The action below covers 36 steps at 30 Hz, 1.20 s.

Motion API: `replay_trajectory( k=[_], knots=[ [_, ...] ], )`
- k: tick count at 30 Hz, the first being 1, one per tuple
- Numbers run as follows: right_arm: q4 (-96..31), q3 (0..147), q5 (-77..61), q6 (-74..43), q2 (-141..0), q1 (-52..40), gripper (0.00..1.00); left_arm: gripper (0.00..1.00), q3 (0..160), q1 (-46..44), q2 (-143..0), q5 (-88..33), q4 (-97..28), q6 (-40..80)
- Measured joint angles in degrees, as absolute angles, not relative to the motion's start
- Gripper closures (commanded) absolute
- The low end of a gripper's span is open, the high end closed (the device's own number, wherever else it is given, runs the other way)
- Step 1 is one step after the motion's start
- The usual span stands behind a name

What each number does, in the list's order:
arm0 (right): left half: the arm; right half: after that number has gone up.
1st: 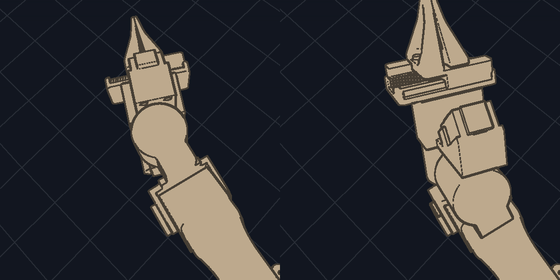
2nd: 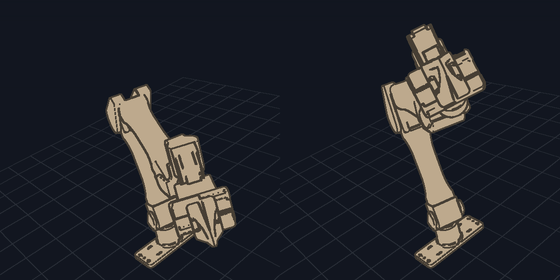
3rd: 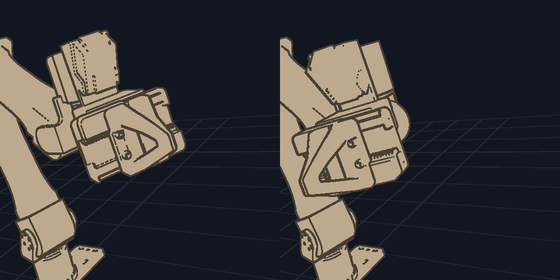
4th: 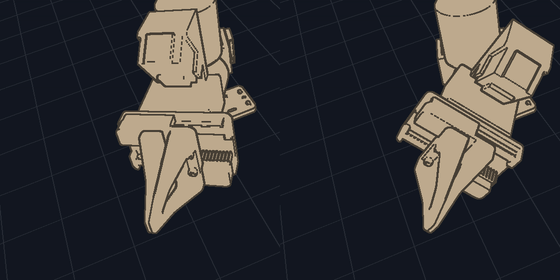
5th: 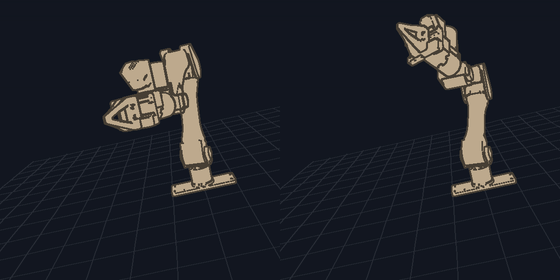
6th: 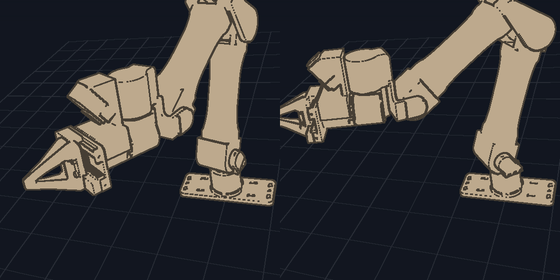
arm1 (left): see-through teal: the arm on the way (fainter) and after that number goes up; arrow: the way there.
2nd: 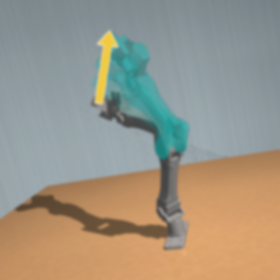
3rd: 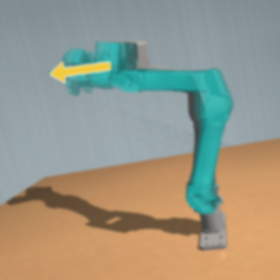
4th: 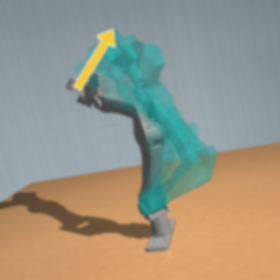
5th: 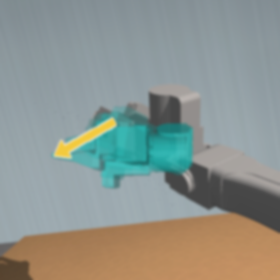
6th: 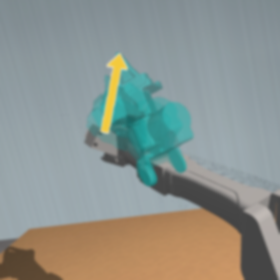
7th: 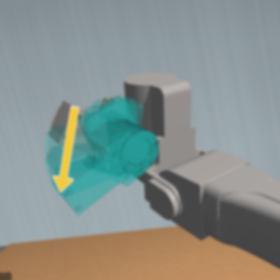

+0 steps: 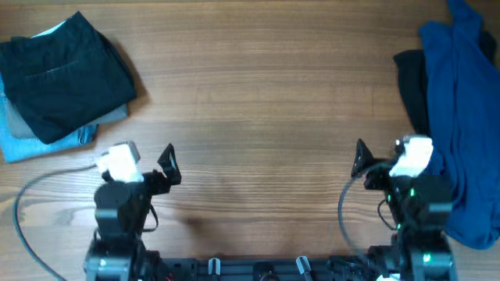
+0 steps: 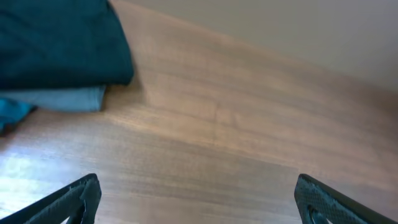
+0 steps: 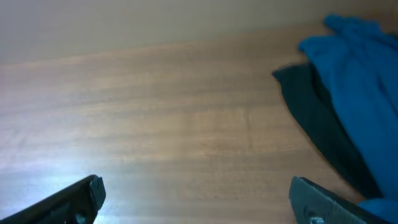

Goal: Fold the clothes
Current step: 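Reach the right gripper to the teal shirt and grasp it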

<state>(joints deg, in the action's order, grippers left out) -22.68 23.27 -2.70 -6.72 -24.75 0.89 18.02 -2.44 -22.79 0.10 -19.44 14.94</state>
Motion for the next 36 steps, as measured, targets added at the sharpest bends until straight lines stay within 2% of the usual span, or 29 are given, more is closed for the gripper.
replay_trajectory(
  k=[6,9,13,19,20,22,23,25,26,31,36],
  knots=[
    [-33.32,36.12,-2.28,-9.80,-47.88,1.52,0.00,0.00,33.74,-2.44,-42.89,0.10,-30.20,14.94],
    [-34.63,39.72,-3.38,-10.52,-56.93,2.79,0.00,0.00,38.50,-2.44,-48.69,0.08,-33.50,14.94],
    [-35.44,40.77,0.08,-14.06,-64.51,3.60,0.00,0.00,39.79,-2.44,-52.23,0.05,-34.06,14.94],
    [-37.34,40.84,11.09,-26.94,-76.34,12.40,0.00,0.00,39.79,-2.44,-53.47,-0.10,-34.37,14.94],
    [-37.32,40.86,12.53,-28.42,-79.37,14.57,0.05,0.00,39.79,-2.44,-53.47,-0.12,-34.35,14.94],
    [-37.30,40.88,13.61,-29.47,-82.50,16.38,0.25,0.00,39.79,-2.44,-53.47,-0.12,-34.35,14.94],
    [-37.28,40.88,14.04,-29.54,-83.61,16.88,0.44,0.00,39.79,-2.44,-53.47,-0.10,-34.37,14.94],
    [-36.77,40.88,14.98,-30.63,-86.00,17.96,0.91,0.00,39.79,-2.44,-53.47,-0.12,-34.35,14.94],
    [-36.56,40.88,15.29,-30.55,-86.19,18.09,0.96,0.00,39.79,-2.44,-53.47,-0.12,-34.35,14.94],
    [-40.01,42.76,15.51,-30.81,-84.71,18.17,0.96,0.00,39.79,-2.44,-53.47,-0.12,-34.35,14.94],
    [-46.02,58.15,13.52,-23.77,-75.75,18.33,0.94,0.00,39.79,-2.44,-53.47,-0.12,-34.35,14.94]
  ],
)
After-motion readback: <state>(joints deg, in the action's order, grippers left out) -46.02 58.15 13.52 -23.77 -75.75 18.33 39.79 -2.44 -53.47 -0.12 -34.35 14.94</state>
